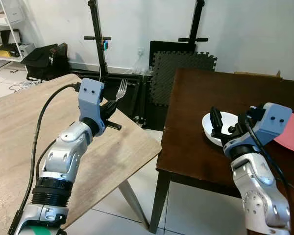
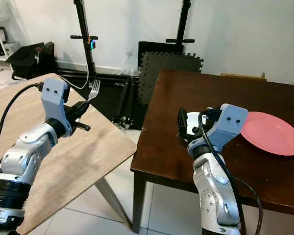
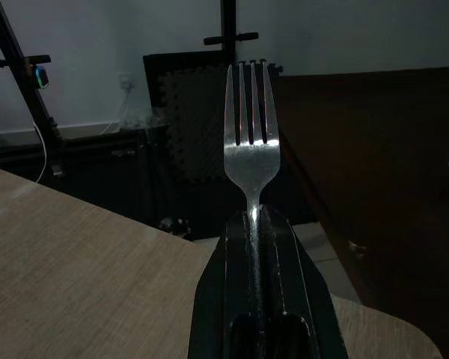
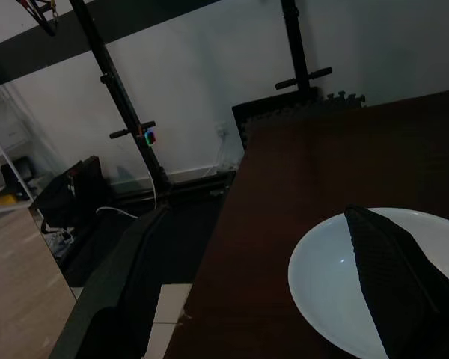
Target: Setting the table
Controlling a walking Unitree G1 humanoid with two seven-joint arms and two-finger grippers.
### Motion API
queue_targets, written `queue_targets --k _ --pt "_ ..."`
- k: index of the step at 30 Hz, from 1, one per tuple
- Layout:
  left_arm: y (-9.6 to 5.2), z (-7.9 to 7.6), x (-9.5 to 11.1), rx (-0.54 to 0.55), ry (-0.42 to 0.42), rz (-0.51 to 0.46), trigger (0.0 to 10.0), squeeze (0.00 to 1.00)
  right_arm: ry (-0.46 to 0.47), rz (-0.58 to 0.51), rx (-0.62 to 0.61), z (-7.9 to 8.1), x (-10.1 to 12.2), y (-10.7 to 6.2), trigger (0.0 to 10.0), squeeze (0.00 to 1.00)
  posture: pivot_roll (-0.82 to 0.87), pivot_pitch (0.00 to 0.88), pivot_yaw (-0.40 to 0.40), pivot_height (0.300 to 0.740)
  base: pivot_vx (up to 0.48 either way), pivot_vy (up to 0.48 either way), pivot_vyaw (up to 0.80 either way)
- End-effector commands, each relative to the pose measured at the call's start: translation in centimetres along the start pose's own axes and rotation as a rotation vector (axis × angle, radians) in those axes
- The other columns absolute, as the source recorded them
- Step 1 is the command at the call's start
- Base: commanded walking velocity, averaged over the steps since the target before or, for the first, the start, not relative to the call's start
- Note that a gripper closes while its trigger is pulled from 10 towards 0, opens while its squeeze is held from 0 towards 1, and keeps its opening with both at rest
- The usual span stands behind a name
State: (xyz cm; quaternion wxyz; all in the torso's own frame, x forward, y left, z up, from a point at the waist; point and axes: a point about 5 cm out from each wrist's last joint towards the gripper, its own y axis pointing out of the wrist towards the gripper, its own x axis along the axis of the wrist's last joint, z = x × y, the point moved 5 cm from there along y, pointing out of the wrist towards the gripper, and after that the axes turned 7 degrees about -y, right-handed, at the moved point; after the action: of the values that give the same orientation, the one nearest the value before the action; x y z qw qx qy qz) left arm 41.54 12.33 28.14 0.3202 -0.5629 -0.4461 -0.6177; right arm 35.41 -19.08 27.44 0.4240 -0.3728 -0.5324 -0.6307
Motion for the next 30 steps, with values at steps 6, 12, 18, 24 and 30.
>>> queue_targets --k 6,12,18,24,30 --pt "-0.09 -0.04 -0.57 -0.004 -0.013 0.005 10.0 0.0 -0.008 0.009 -0.004 -0.22 -0.35 -0.24 10.0 0.0 0.03 0.095 0.061 0.74 0.0 0.0 0.0" --pt "-0.09 0.04 -0.55 0.001 -0.018 0.004 10.0 0.0 -0.011 0.01 -0.002 -0.25 -0.33 -0.24 10.0 0.0 0.03 0.095 0.06 0.74 0.0 0.0 0.0" --pt "-0.16 0.18 -0.58 0.009 -0.021 0.004 10.0 0.0 -0.011 0.011 0.0 -0.19 -0.3 -0.22 10.0 0.0 0.03 0.1 0.056 0.74 0.0 0.0 0.0" --pt "-0.18 0.19 -0.62 0.009 -0.023 0.005 10.0 0.0 -0.01 0.011 0.0 -0.18 -0.29 -0.24 10.0 0.0 0.03 0.1 0.056 0.74 0.0 0.0 0.0" --pt "-0.17 0.13 -0.7 0.007 -0.025 0.007 10.0 0.0 -0.01 0.012 -0.001 -0.18 -0.29 -0.32 10.0 0.0 0.03 0.106 0.058 0.74 0.0 0.0 0.0"
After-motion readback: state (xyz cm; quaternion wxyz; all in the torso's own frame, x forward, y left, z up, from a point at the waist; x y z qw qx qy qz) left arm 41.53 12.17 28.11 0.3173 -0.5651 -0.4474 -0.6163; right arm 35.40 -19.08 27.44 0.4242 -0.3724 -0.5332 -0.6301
